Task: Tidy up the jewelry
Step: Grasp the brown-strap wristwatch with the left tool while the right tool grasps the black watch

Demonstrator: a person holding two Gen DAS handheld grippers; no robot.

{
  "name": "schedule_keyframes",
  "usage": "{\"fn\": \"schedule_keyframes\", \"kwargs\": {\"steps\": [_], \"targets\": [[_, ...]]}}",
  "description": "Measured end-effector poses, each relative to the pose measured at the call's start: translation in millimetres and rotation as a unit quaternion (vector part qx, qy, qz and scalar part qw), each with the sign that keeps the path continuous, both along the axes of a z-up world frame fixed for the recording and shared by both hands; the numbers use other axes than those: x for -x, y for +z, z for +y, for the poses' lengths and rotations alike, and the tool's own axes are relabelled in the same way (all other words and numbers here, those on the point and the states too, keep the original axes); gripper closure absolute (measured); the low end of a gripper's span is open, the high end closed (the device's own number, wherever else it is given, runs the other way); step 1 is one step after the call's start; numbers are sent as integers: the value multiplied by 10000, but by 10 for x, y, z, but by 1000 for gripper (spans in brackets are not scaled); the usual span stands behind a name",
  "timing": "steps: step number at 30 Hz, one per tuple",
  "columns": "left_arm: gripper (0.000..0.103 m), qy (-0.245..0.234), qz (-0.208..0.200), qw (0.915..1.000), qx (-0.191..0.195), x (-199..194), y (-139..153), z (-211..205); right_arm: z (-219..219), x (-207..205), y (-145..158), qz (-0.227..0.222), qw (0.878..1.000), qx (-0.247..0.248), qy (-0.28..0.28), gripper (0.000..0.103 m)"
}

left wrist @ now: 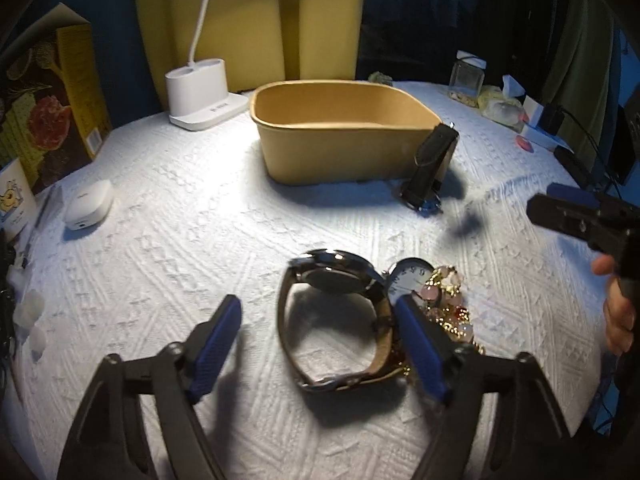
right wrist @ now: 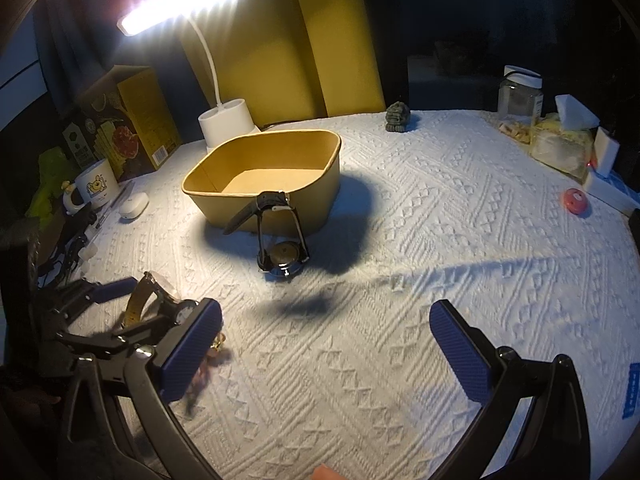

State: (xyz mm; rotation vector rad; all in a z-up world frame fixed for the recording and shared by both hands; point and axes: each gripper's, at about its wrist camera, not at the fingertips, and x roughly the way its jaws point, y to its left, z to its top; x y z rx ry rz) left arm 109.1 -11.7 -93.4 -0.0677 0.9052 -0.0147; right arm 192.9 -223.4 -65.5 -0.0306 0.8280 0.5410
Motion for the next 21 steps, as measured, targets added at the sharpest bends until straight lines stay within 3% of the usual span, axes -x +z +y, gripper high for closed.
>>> {"fn": "schedule_keyframes", "kwargs": {"steps": [3, 10, 12, 19, 21], "targets": [[44, -149, -52, 9996, 235, 2, -5, -6, 62, -39, -20, 51, 10000, 6, 68, 1], [47, -186, -151, 9985, 484, 66, -7, 38, 330, -186, -110, 238, 9992, -4, 335, 5], [47, -176, -185, 9982, 549, 90, 11, 75, 416, -258, -175, 375, 9986, 32, 381, 12], [47, 20, -330, 9972, 674, 179, 67, 287, 654, -380, -230, 293, 9983, 276, 421, 21], [47, 90, -384, 9967, 716, 225, 75, 370, 706, -411, -240, 248, 9983, 298, 427, 34]]}}
